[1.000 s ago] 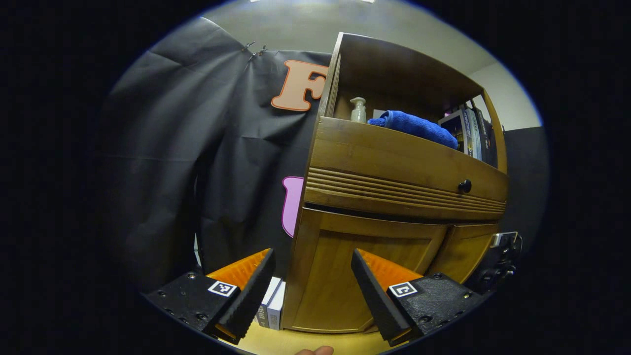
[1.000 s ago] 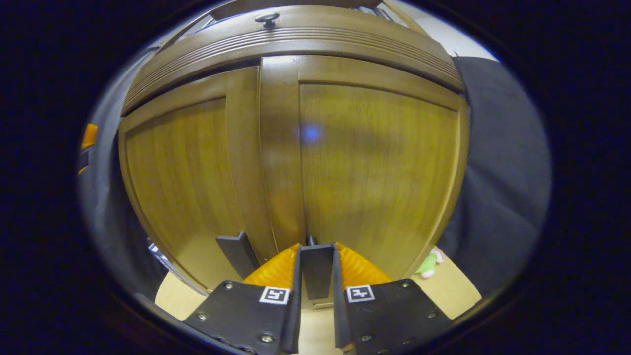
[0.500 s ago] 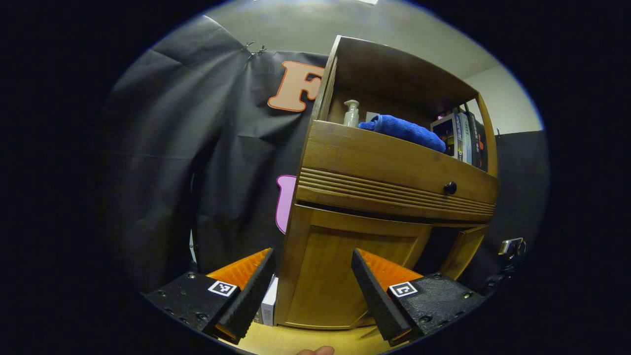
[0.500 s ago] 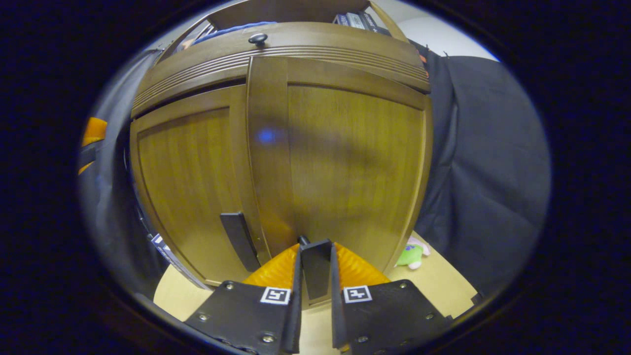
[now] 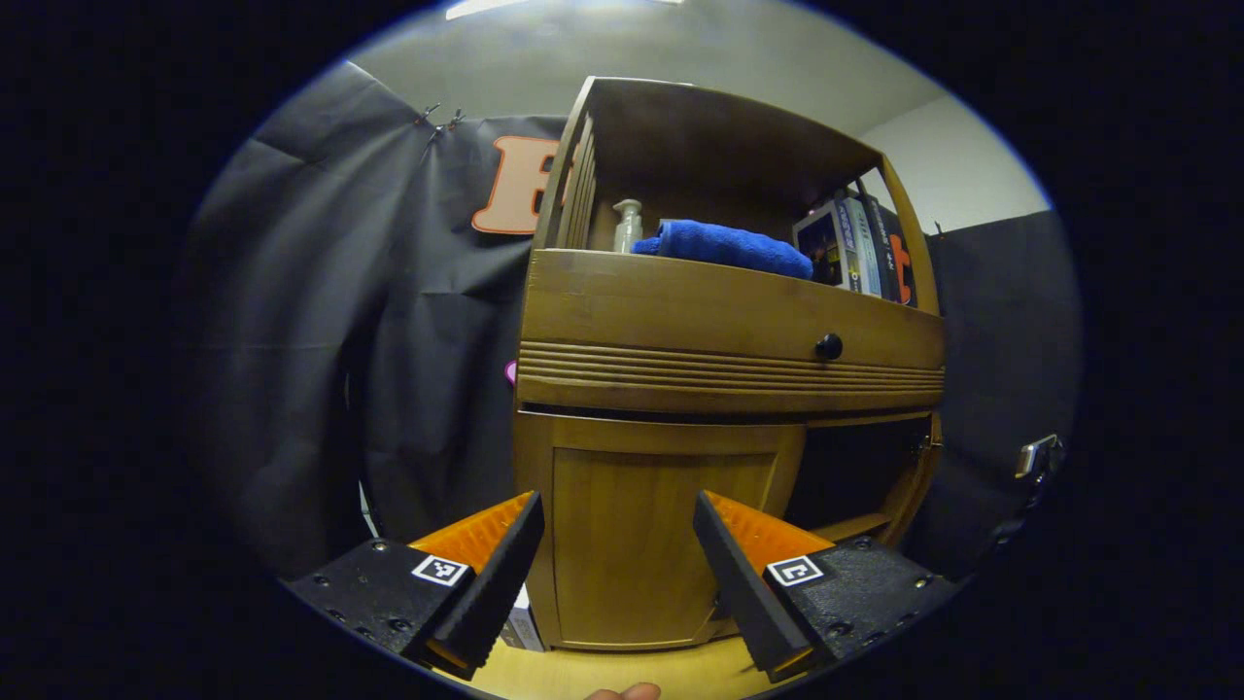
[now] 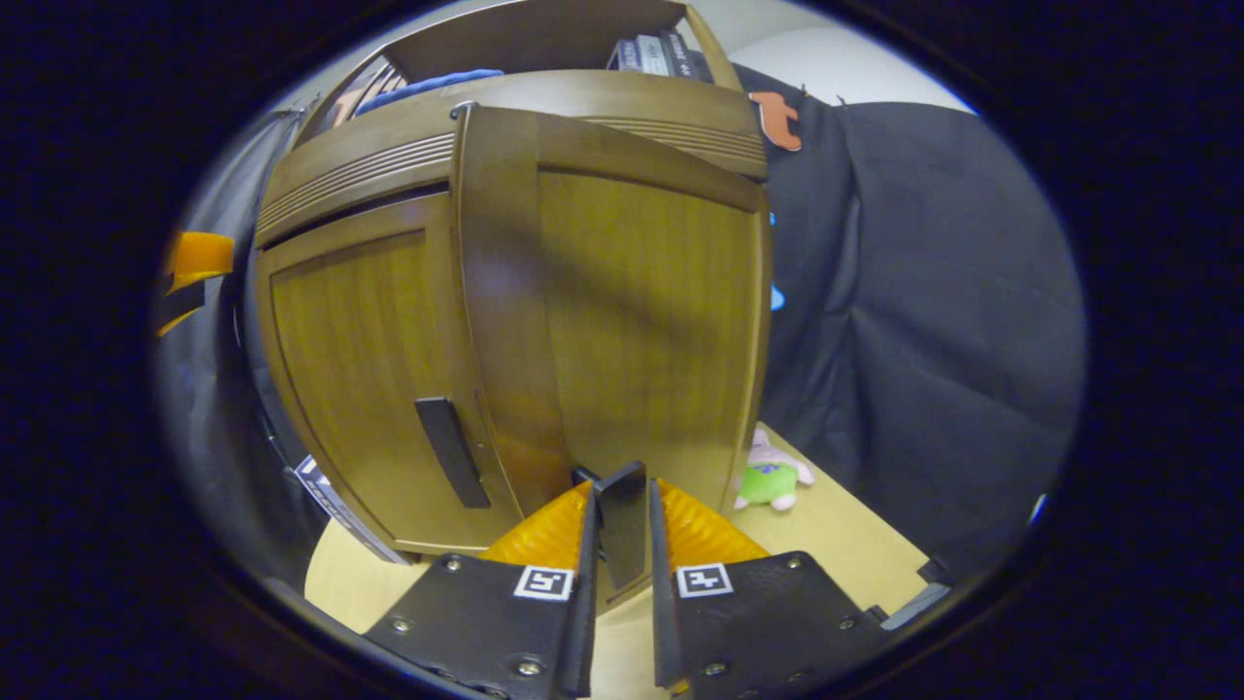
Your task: Open the right door of the double-door shoe cabinet with the right hand, and open the left door with the left hand.
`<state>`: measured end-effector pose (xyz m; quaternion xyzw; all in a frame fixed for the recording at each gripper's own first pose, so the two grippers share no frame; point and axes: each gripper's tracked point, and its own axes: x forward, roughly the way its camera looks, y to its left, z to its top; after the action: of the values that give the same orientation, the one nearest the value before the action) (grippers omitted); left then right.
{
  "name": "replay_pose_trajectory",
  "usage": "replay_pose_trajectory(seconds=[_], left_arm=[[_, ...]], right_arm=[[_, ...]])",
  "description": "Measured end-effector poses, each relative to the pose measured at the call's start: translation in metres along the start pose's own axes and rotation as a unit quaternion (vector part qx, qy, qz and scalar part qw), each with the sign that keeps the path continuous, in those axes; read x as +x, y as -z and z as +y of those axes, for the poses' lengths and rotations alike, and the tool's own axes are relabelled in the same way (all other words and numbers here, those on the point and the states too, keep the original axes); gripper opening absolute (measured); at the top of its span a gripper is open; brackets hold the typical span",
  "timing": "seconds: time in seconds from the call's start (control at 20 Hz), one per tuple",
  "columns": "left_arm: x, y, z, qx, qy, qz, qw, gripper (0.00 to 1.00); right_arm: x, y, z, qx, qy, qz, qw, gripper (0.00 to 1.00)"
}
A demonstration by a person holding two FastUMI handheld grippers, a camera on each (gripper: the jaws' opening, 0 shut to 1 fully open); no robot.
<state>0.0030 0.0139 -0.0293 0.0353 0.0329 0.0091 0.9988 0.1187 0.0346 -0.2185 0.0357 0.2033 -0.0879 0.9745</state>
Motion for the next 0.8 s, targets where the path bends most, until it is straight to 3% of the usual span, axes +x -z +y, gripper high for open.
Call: replay_pose_trajectory(seconds=[0.8], left_arm=[[0.009,0.022,-0.052,-0.019,0.066,0.030,0.997,0.96]], right_arm=[[-0.005,-0.001,-0.019,0.026,0.075,0.000,0.997,0.24]])
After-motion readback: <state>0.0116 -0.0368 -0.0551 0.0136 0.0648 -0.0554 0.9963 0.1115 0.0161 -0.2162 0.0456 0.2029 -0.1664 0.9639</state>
